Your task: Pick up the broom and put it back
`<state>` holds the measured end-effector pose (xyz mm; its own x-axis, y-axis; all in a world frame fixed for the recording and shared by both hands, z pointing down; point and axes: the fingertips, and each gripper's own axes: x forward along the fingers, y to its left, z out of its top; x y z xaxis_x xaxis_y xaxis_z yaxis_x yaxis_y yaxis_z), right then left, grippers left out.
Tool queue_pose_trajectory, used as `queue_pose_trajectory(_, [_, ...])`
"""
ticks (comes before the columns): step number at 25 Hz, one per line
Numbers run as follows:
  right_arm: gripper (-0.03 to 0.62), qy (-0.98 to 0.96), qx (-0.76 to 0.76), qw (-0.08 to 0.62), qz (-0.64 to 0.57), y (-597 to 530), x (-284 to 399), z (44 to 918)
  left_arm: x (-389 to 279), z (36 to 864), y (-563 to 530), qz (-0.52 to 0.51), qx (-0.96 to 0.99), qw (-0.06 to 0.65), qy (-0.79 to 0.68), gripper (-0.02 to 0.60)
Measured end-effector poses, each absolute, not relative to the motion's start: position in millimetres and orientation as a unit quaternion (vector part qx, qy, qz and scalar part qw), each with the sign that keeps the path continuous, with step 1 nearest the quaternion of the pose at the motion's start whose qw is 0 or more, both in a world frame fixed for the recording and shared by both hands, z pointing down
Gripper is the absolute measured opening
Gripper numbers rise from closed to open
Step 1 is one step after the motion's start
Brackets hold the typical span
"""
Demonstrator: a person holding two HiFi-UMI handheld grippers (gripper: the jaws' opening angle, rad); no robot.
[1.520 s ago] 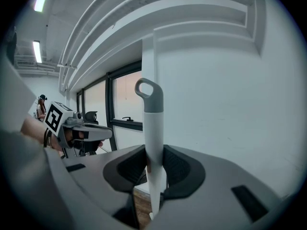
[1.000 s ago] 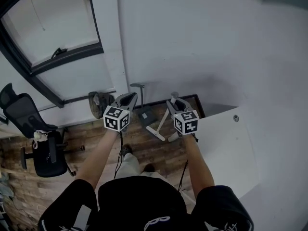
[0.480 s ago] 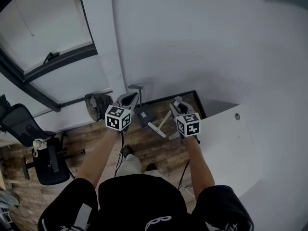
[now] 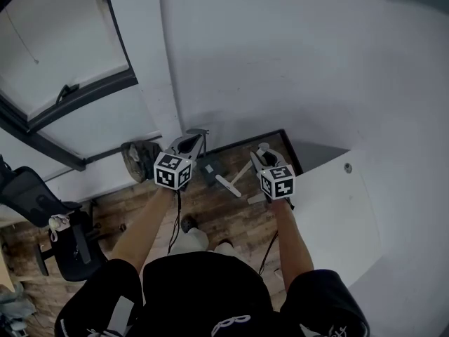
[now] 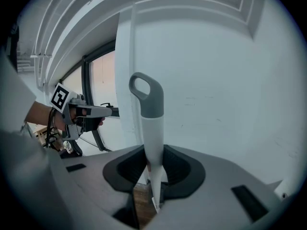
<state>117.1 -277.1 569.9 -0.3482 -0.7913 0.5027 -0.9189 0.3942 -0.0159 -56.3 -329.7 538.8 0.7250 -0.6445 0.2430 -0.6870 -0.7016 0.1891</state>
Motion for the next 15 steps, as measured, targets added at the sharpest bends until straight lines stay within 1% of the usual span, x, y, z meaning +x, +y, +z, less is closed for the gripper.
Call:
queue_pose_trajectory(8, [0.115,-0.803,0.532,0.22,0.154,-298,116,580,-61,544,-340,0.078,0.921,0.141,-0.354,0.017])
queue_pose_trajectory(15, [0.115,-0.823,0.493,0.238,0.151,-315,116,595,-60,553,-353,0.077,0.91,0.151,-0.378,0.018])
